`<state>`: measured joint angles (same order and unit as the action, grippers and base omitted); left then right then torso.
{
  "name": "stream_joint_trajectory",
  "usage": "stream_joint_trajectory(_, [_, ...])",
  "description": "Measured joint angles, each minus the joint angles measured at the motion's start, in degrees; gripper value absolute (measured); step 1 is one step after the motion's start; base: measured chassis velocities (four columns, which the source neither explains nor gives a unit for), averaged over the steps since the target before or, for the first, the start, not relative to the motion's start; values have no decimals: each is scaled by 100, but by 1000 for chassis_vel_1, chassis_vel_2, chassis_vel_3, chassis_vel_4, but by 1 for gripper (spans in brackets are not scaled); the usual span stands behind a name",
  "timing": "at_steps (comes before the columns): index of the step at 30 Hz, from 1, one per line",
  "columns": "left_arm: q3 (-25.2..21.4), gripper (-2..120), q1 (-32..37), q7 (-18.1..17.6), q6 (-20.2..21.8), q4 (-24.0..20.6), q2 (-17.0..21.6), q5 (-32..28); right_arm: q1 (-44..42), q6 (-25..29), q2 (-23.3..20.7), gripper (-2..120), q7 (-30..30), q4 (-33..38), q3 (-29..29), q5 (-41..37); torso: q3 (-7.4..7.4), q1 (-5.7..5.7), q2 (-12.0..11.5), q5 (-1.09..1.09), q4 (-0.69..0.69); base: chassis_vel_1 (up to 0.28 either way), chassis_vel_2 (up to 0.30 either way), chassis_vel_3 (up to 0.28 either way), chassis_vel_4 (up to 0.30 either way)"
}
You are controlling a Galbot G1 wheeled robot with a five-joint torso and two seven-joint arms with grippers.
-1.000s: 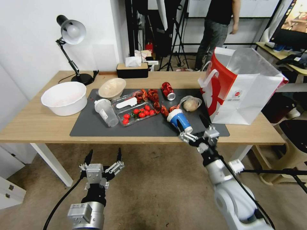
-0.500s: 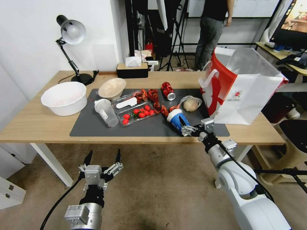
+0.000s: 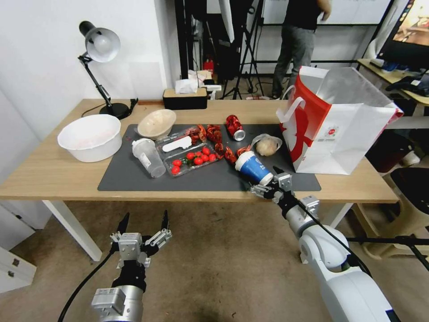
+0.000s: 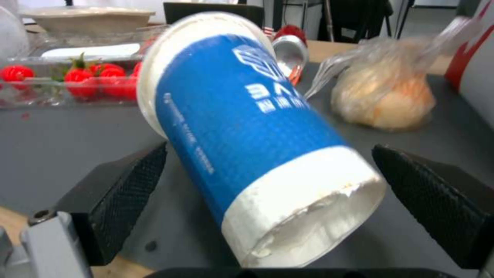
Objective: Pick up the trash from the table and place it into the takeout bag.
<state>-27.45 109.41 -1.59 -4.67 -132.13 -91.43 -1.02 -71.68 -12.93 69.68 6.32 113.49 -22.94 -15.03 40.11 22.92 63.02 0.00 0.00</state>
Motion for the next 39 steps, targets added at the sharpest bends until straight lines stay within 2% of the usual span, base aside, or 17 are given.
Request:
stream_joint_trajectory(6, [1, 100, 6, -3, -11, 20, -6, 0, 60, 3, 26, 100, 33, -175, 7, 4, 0, 0, 0, 0, 0, 0, 0, 0, 0])
stream_joint_trajectory(10, [-4, 100, 8, -7, 17, 37, -12, 2, 122, 66, 45, 92, 77, -392, 43, -6, 0, 0, 0, 0, 0, 0, 0, 0, 0])
stream_joint_trajectory(13, [-6, 100, 8, -8, 21, 40, -13, 2, 127, 87, 49, 92, 86, -429, 54, -8, 0, 0, 0, 0, 0, 0, 0, 0, 0])
stream_joint_trajectory(14, [-24, 100, 8, -15, 37, 50, -13, 2, 147, 191, 71, 78, 146, -567, 88, -13, 0, 0, 0, 0, 0, 0, 0, 0, 0])
stream_joint_trajectory(17, [-48, 100, -2, -27, 37, 69, -10, 2, 144, 279, 116, 62, 205, -668, 115, -13, 0, 0, 0, 0, 0, 0, 0, 0, 0])
stream_joint_trajectory(18, [-48, 100, -2, -27, 37, 69, -10, 2, 144, 279, 116, 62, 205, -668, 115, -13, 0, 0, 0, 0, 0, 0, 0, 0, 0])
stream_joint_trajectory(21, [-55, 100, -17, -40, 21, 102, -9, -4, 125, 359, 150, 46, 224, -706, 120, -12, 0, 0, 0, 0, 0, 0, 0, 0, 0])
stream_joint_trajectory(22, [-55, 100, -17, -40, 21, 102, -9, -4, 125, 359, 150, 46, 224, -706, 120, -12, 0, 0, 0, 0, 0, 0, 0, 0, 0])
stream_joint_trajectory(25, [-44, 100, -28, -51, 12, 114, -9, -10, 111, 428, 137, 31, 319, -727, 119, -12, 0, 0, 0, 0, 0, 0, 0, 0, 0])
stream_joint_trajectory(26, [-44, 100, -28, -51, 12, 114, -9, -10, 111, 428, 137, 31, 319, -727, 119, -12, 0, 0, 0, 0, 0, 0, 0, 0, 0])
stream_joint_trajectory(29, [-43, 100, -23, -54, -3, 115, -2, -16, 80, 467, 148, 18, 364, -744, 119, -17, 0, 0, 0, 0, 0, 0, 0, 0, 0])
stream_joint_trajectory(30, [-43, 100, -23, -54, -3, 115, -2, -16, 80, 467, 148, 18, 364, -744, 119, -17, 0, 0, 0, 0, 0, 0, 0, 0, 0])
stream_joint_trajectory(33, [-72, 100, -14, -55, -91, 124, 12, -34, -10, 532, 173, 6, 375, -722, 114, -17, 0, 0, 0, -1, 0, 0, 0, 0, 0])
stream_joint_trajectory(37, [-71, 100, -11, -56, -129, 155, 12, -34, -67, 693, 177, 3, 378, -644, 110, -50, 0, 0, 0, 1, 0, 0, 0, 0, 0])
stream_joint_trajectory(39, [-64, 100, -12, -57, -169, 182, 9, -34, -99, 911, 147, 3, 360, -374, 64, -237, 0, 0, 0, 0, 0, 0, 0, 0, 0])
